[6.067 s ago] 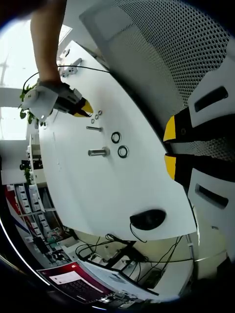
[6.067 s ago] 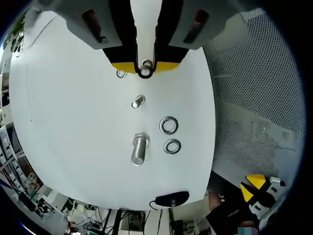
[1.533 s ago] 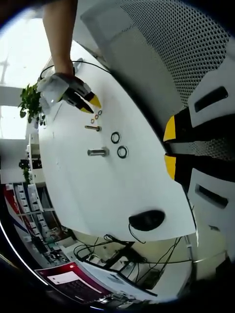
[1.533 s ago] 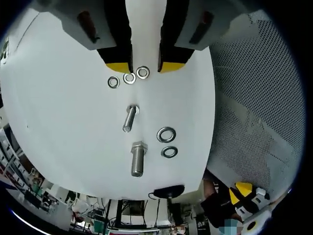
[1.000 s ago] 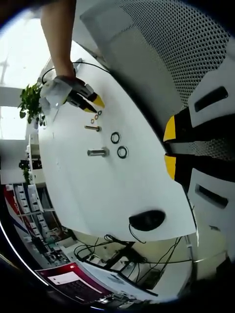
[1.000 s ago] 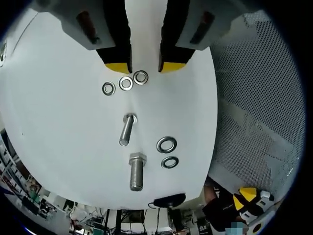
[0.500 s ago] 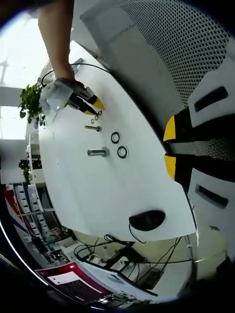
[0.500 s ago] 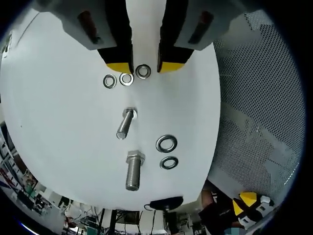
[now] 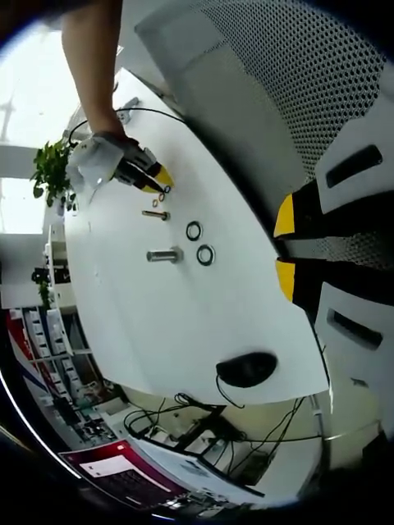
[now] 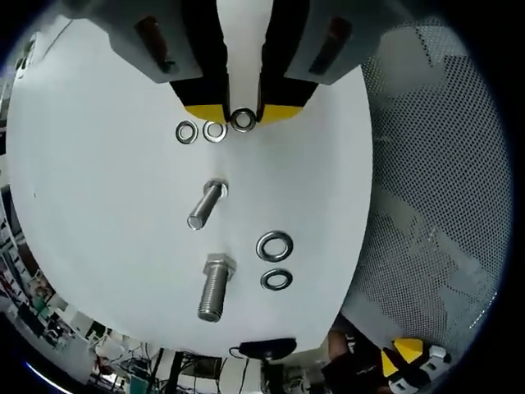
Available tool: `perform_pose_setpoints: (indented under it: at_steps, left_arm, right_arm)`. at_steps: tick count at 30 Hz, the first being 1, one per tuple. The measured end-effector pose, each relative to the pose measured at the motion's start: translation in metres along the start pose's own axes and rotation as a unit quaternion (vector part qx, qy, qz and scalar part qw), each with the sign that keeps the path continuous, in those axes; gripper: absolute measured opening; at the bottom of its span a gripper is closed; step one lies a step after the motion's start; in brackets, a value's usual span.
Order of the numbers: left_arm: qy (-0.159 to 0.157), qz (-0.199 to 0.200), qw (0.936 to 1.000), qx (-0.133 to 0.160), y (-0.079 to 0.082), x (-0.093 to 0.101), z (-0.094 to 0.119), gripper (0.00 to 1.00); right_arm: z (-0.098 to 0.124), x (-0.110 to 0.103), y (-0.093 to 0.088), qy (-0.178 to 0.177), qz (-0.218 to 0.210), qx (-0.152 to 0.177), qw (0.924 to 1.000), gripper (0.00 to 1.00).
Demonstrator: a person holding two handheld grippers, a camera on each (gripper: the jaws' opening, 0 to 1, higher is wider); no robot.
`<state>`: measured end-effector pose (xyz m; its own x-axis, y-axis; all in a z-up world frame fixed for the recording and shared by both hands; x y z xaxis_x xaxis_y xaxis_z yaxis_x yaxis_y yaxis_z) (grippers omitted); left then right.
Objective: Place the washer onto the threaded stud by aligning its center hole with the stud, sliding it down to the base, and recovering from edge contact or off-axis alignment until the washer reaches the visible bottom stop.
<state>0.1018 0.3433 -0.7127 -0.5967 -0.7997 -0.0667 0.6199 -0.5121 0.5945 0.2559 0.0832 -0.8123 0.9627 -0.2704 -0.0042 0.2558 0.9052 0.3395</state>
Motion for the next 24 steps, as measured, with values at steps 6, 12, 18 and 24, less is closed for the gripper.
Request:
perform_pose_setpoints:
  at_steps: [6, 12, 18, 24]
  left_arm:
    - [0.001, 0.0, 1.0, 0.0, 0.0, 0.0, 0.0, 0.06]
    - [0.001, 0.001, 1.0, 0.0, 0.0, 0.001, 0.0, 0.06]
    - [0.0, 0.0, 1.0, 0.0, 0.0, 0.001, 0.001, 0.06]
    - [-0.001, 0.0, 1.0, -0.002, 0.001, 0.001, 0.0, 0.06]
  right_arm:
    - [-0.002, 0.0, 0.004, -0.003, 0.016, -0.036, 0.9992, 0.15]
    - [-0.004, -0.004, 0.01, -0.01, 0.036, -0.074, 0.9966, 0.15]
    - [-0.006, -0.003, 0.013, -0.005, 0.033, -0.098, 0.9947, 0.15]
    - [-0.007, -0.001, 0.015, -0.006, 0.019, -0.122, 0.9923, 0.15]
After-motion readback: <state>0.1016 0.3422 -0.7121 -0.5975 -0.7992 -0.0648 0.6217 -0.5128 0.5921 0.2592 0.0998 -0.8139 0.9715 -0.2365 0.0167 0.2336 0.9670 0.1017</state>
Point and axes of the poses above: the point that each gripper's makers call its tool centre point, and the gripper's own axes: z roughly backward along the fingers, x roughly to its right, y roughly out of its top, the point moved 6 cm from there along z, roughly backward along the fingers, and after that the axes turned 6 degrees about -z, right-handed, at the moved point
